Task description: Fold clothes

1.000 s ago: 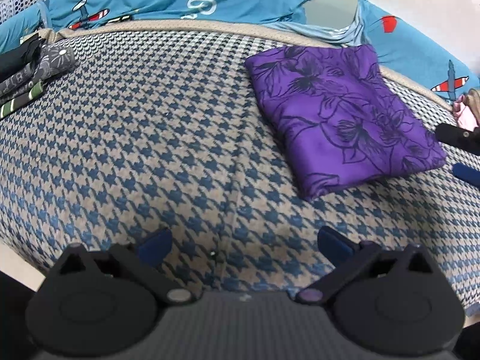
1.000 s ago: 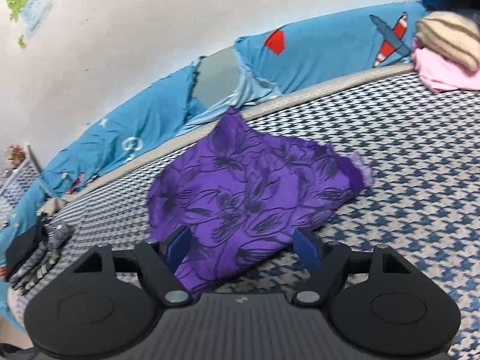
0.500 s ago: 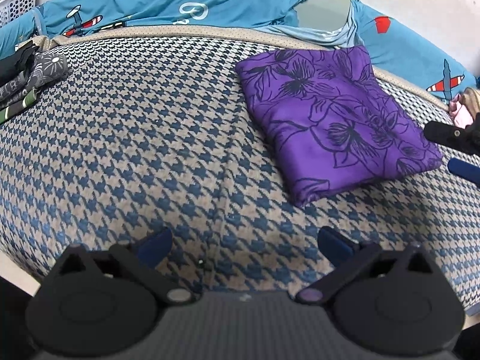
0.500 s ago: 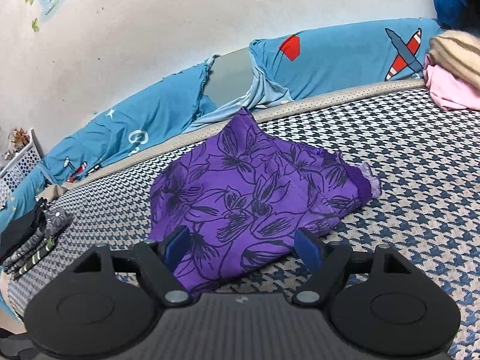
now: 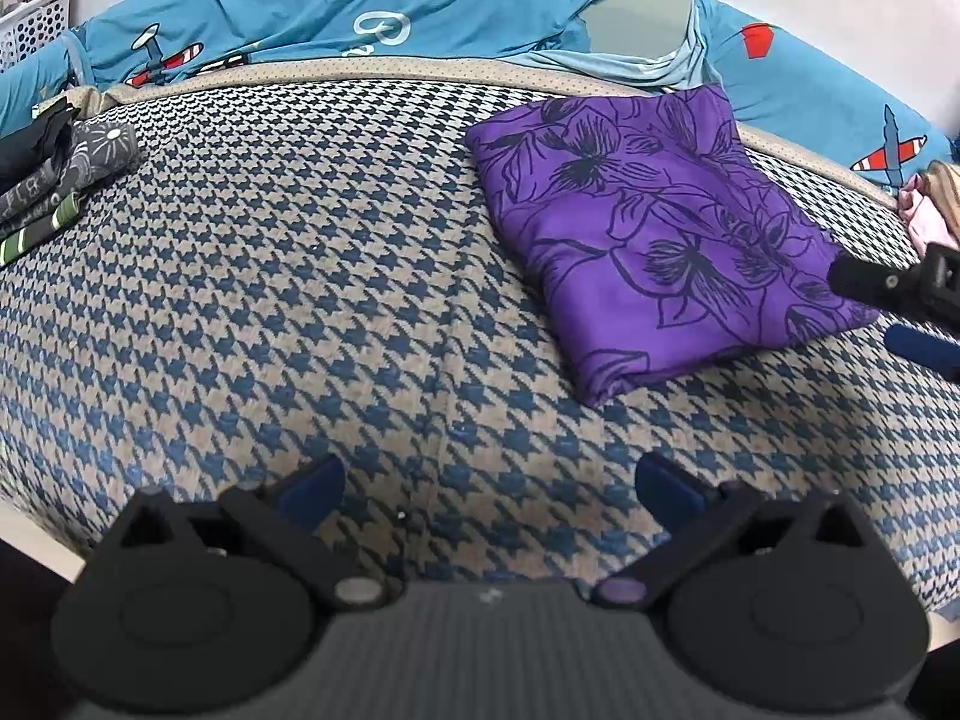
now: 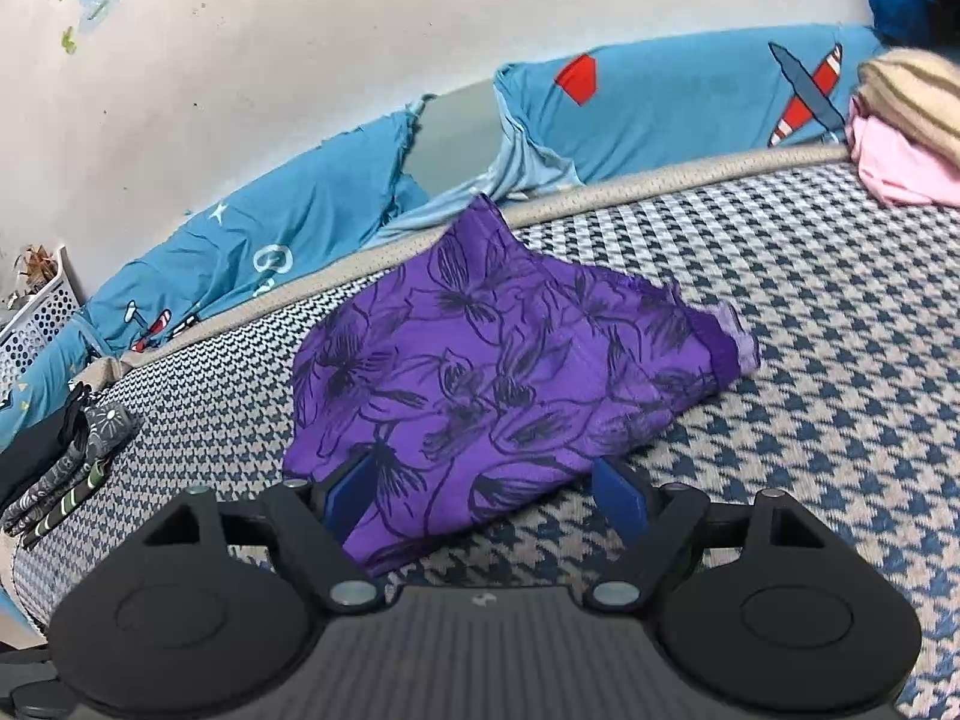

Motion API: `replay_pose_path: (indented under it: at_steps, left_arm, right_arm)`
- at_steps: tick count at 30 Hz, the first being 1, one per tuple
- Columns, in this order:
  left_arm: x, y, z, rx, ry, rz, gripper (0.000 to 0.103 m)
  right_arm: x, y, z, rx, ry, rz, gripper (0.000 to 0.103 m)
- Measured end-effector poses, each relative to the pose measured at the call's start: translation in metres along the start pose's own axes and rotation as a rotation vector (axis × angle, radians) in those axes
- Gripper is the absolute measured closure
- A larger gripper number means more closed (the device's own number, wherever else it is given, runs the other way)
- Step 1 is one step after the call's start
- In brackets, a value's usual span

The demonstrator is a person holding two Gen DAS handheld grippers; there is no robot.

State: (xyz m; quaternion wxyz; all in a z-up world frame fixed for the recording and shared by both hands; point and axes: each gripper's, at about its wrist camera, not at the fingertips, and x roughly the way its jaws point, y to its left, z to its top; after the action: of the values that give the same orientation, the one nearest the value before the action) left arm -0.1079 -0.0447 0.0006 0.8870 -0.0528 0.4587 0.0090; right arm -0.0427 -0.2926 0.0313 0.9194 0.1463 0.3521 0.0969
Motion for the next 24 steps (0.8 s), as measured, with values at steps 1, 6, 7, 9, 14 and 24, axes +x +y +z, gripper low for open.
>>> replay_pose_path:
  at_steps: [1, 6, 7, 9, 14, 24]
  left_arm:
    - [-0.001, -0.001, 0.000, 0.003, -0.001, 0.000, 0.000]
    - [-0.005, -0.003, -0.003, 0.013, -0.004, 0.003, 0.000]
    - [-0.005, -0.003, -0.004, 0.013, -0.003, 0.002, 0.000]
    - [-0.006, -0.004, -0.005, 0.013, -0.002, -0.001, 0.000]
    - [-0.008, -0.006, -0.006, 0.020, -0.004, -0.009, 0.000]
    - [-0.010, -0.004, -0.002, 0.015, -0.022, -0.059, 0.000]
  right_arm:
    - [0.000, -0.001, 0.000, 0.005, 0.006, -0.002, 0.024]
    - [-0.001, -0.005, -0.002, 0.021, 0.029, -0.017, 0.023]
    - [-0.002, -0.006, -0.002, 0.023, 0.032, -0.017, 0.023]
    - [-0.003, -0.006, -0.002, 0.025, 0.037, -0.014, 0.023]
    - [-0.006, -0.006, -0.003, 0.018, 0.045, -0.007, 0.023]
    - [-0.012, -0.015, 0.006, 0.004, 0.037, -0.001, 0.023]
